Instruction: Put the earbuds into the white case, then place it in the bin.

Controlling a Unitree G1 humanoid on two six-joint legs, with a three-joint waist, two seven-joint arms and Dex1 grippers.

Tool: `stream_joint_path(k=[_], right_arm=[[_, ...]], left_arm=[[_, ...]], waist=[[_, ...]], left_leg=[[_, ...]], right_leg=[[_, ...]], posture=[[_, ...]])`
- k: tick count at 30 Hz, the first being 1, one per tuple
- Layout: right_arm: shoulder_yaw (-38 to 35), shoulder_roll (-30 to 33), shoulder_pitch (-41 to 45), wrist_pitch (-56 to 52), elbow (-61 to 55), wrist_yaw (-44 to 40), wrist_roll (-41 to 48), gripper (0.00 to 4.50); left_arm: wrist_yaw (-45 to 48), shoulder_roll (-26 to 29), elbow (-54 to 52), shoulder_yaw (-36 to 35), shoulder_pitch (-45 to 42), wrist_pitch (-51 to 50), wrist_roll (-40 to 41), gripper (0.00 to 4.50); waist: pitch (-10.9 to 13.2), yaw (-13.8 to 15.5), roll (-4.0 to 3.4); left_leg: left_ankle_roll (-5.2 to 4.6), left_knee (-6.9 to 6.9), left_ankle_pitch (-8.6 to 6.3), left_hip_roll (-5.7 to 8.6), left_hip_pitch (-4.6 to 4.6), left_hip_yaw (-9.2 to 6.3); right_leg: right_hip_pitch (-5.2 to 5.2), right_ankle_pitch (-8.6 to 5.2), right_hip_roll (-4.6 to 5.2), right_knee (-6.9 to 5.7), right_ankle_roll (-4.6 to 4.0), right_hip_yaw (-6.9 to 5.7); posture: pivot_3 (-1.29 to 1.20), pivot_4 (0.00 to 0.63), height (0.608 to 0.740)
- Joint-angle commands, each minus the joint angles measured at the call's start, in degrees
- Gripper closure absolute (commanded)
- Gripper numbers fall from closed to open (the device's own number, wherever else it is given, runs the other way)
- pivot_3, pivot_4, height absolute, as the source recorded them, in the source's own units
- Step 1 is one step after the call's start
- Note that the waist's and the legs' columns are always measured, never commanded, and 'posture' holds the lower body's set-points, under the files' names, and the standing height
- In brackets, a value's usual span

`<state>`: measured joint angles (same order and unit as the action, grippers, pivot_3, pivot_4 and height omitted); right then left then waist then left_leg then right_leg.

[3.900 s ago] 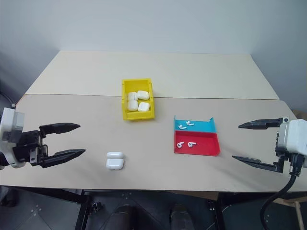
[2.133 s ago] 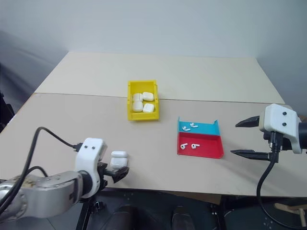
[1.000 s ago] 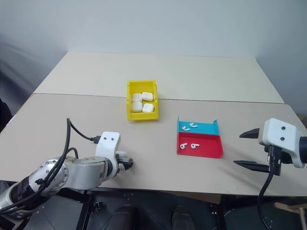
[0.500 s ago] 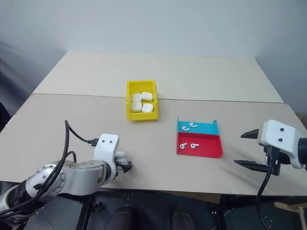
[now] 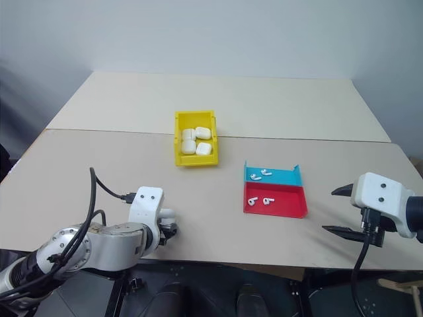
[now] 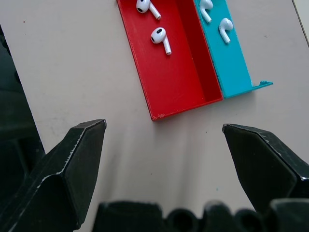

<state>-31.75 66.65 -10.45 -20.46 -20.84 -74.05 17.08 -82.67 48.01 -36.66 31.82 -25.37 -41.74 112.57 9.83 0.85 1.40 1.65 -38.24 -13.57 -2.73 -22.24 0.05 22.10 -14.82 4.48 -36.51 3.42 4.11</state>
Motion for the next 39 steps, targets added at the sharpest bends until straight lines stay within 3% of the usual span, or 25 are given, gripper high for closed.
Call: stream_joint_path(k=[1, 5, 9, 11, 14, 18, 20, 22, 23, 27, 29, 33, 35, 39], right_arm=[[-1.1, 0.1, 0.4, 0.7, -1.1, 0.4, 0.1, 0.00], [-0.6, 0.0, 0.7, 0.7, -1.2, 0.6, 0.3, 0.00], [-0.2, 0.0, 1.1, 1.3, -0.9, 0.9, 0.2, 0.00], [-0.3, 0.1, 1.8, 1.3, -0.4, 1.0, 0.5, 0.00], [0.3, 0.0, 4.5, 2.4, 0.0, 1.5, 1.3, 0.00], [2.7, -0.1, 9.6, 1.6, -0.1, 2.8, 3.0, 0.00], [4.4, 0.4, 12.4, -0.2, -0.4, 3.4, 4.2, 0.00], [7.4, 2.5, 15.5, -4.9, -1.2, 3.1, 6.3, 0.00], [8.9, 3.3, 16.6, -5.7, -1.7, 3.2, 6.2, 0.00], [12.3, 2.5, 19.9, -5.0, -3.6, 5.4, 5.6, 0.00], [13.0, 1.5, 20.4, -5.8, -5.6, 6.6, 6.5, 0.00], [13.7, -0.2, 20.2, -6.9, -9.4, 9.9, 6.7, 0.00], [13.6, -0.6, 19.8, -8.0, -11.1, 11.0, 6.9, 0.00], [15.5, 0.8, 20.8, -14.5, -13.9, 13.1, 8.7, 0.00]], left_arm=[[-0.1, 0.0, 0.0, -0.1, 0.3, -0.6, 0.4, 1.68], [-0.2, 0.6, 0.2, -0.4, -0.3, -1.2, 0.4, 1.68], [3.3, 6.1, -0.7, -2.1, -3.1, -3.5, 0.4, 1.68], [10.4, 12.8, -2.5, -5.3, -4.9, -5.4, 0.4, 1.68], [28.7, 23.9, -1.2, -17.3, -8.0, -9.4, 0.4, 1.68], [45.6, 27.6, 0.3, -25.4, -7.3, -12.1, -6.5, 1.68], [54.3, 25.8, -0.3, -27.6, -5.2, -10.7, -15.4, 1.68], [62.5, 20.4, 1.9, -27.9, -3.8, -6.7, -24.2, 1.68], [67.4, 16.1, 2.1, -27.2, -1.8, 0.4, -34.0, 1.68], [81.2, 4.0, 5.5, -25.5, 0.1, 9.1, -49.1, 1.68], [92.7, -1.9, 7.8, -24.0, 3.3, 20.4, -59.1, 1.68], [115.7, -12.0, 15.1, -22.7, 7.2, 37.6, -67.2, 1.68], [125.2, -18.5, 19.8, -23.5, 9.1, 44.5, -67.0, 1.68], [139.5, -20.1, 28.3, -22.4, 9.2, 51.9, -74.1, 1.68]], waist=[[0.0, 0.0, 0.00], [0.0, 0.0, 0.00], [0.0, -0.1, 0.04], [0.1, -0.2, 0.10], [0.1, -0.3, 0.22], [0.1, -0.2, 0.13], [0.1, -0.2, 0.12], [0.1, -0.1, 0.10], [0.1, -0.1, 0.14], [0.2, -0.1, 0.28], [0.1, -0.2, 0.24], [0.1, -0.2, 0.22], [0.1, -0.2, 0.20], [0.1, -0.2, 0.19]], left_leg=[[0.00, 0.00, 0.00, 0.00, 0.00, 0.00], [0.00, 0.00, 0.00, 0.00, 0.00, 0.00], [0.00, 0.01, 0.00, 0.00, 0.00, -0.02], [0.00, 0.01, 0.00, 0.00, -0.03, -0.02], [0.02, 0.07, 0.01, -0.01, -0.10, -0.02], [0.03, 0.21, 0.02, -0.01, -0.08, 0.01], [0.03, 0.27, 0.01, 0.00, -0.09, 0.03], [0.06, 0.34, 0.03, -0.01, -0.11, 0.02], [0.09, 0.36, 0.05, -0.01, -0.11, 0.03], [0.25, 0.41, 0.15, -0.04, -0.27, -0.05], [0.25, 0.39, 0.14, -0.03, -0.40, -0.06], [0.23, 0.38, 0.15, -0.02, -0.55, -0.05], [0.23, 0.36, 0.15, -0.03, -0.60, -0.06], [0.15, 0.29, 0.11, -0.04, -0.56, -0.09]], right_leg=[[0.00, 0.00, 0.00, 0.00, 0.00, 0.00], [0.00, 0.00, 0.00, 0.00, 0.00, 0.00], [0.01, 0.00, -0.02, 0.00, 0.00, -0.01], [0.05, 0.00, -0.02, -0.01, 0.00, -0.01], [0.14, 0.00, -0.03, 0.04, 0.00, -0.05], [0.05, 0.05, 0.00, 0.37, 0.08, -0.07], [0.05, 0.05, 0.01, 0.42, 0.08, -0.08], [0.10, 0.05, -0.01, 0.42, 0.08, -0.11], [0.10, 0.05, 0.00, 0.41, 0.07, -0.10], [0.21, 0.10, -0.05, 0.46, -0.01, -0.18], [0.23, 0.13, -0.02, 0.60, 0.02, -0.18], [0.36, 0.15, -0.01, 0.64, 0.06, -0.17], [0.42, 0.15, -0.02, 0.58, 0.05, -0.18], [0.40, 0.17, -0.03, 0.46, 0.06, -0.19]], posture=[[0.00, 0.150, 0.740], [0.00, 0.150, 0.740], [0.00, 0.150, 0.740], [0.00, 0.150, 0.740], [0.00, 0.150, 0.740], [0.00, 0.150, 0.740], [0.00, 0.150, 0.740], [0.00, 0.150, 0.740], [0.00, 0.150, 0.740], [0.00, 0.150, 0.740], [0.00, 0.150, 0.740], [0.00, 0.150, 0.740], [0.00, 0.150, 0.740], [0.00, 0.150, 0.740]])
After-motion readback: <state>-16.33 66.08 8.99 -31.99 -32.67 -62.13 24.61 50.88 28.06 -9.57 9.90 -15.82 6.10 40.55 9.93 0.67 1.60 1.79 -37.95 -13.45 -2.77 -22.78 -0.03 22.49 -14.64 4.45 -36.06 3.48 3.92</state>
